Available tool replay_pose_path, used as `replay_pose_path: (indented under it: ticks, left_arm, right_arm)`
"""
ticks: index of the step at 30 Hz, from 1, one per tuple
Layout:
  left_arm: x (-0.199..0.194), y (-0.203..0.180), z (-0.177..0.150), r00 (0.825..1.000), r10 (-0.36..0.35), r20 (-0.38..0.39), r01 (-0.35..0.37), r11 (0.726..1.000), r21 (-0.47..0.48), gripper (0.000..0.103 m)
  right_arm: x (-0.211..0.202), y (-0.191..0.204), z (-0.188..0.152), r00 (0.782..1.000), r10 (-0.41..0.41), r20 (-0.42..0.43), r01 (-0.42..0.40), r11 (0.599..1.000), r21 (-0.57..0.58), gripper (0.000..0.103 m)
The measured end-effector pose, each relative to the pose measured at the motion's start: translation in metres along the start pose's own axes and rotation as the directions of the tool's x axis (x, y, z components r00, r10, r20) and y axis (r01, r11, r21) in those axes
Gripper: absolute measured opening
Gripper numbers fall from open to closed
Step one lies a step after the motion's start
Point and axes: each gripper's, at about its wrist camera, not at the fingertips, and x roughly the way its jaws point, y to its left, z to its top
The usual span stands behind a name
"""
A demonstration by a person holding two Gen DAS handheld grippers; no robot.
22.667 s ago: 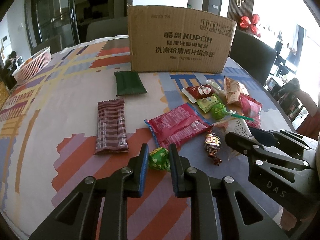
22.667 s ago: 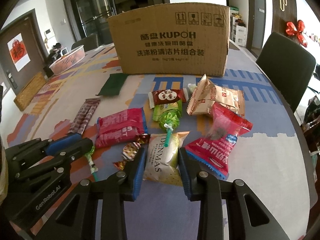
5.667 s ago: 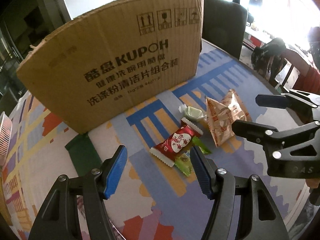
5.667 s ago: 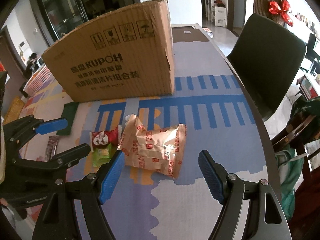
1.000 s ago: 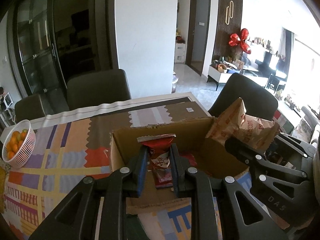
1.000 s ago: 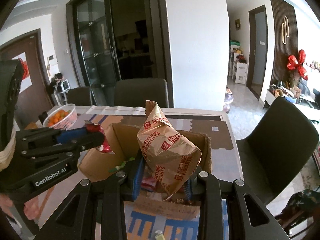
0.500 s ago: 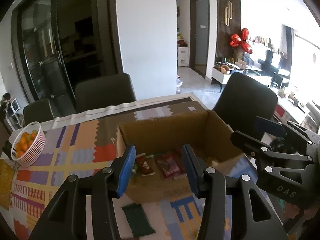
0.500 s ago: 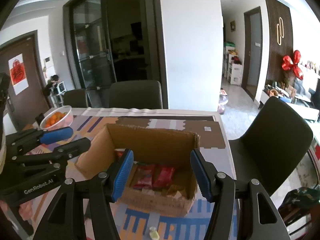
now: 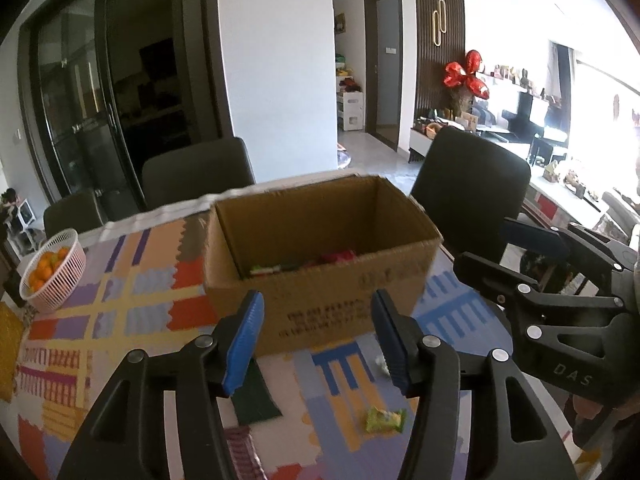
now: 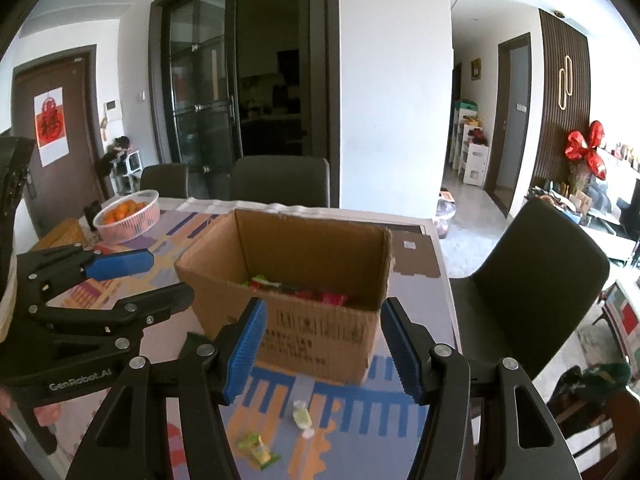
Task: Organize snacks
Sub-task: 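Move the left tool to the green candy while the right tool approaches the clear-wrapped candy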
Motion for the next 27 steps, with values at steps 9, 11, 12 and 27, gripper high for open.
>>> replay_pose_path:
  ticks: [9, 11, 12, 27]
  left_arm:
    - [0.007, -0.016, -0.036, 0.997, -0.046, -0.061, 0.046, 0.999, -0.014, 0.056]
    - [0.011, -0.020, -0.045, 0.996, -0.050, -0.076, 0.050, 0.999, -0.008, 0.056]
    - [0.013, -0.023, -0.050, 0.995, -0.052, -0.084, 0.052, 0.999, -0.002, 0.056]
    - [0.062, -0.042, -0.113, 0.959, -0.132, -0.249, 0.135, 0.991, -0.005, 0.057]
  right_arm:
    - [-0.004, -0.003, -0.037, 0.998, 0.003, -0.056, -0.003, 1.000, 0.006, 0.060]
    - [-0.003, -0.003, -0.044, 0.997, 0.004, -0.072, -0.003, 1.000, 0.006, 0.060]
    - [-0.002, -0.004, -0.049, 0.997, 0.003, -0.083, -0.003, 1.000, 0.009, 0.060]
    - [0.019, -0.010, -0.109, 0.971, 0.004, -0.241, 0.005, 0.999, 0.034, 0.060]
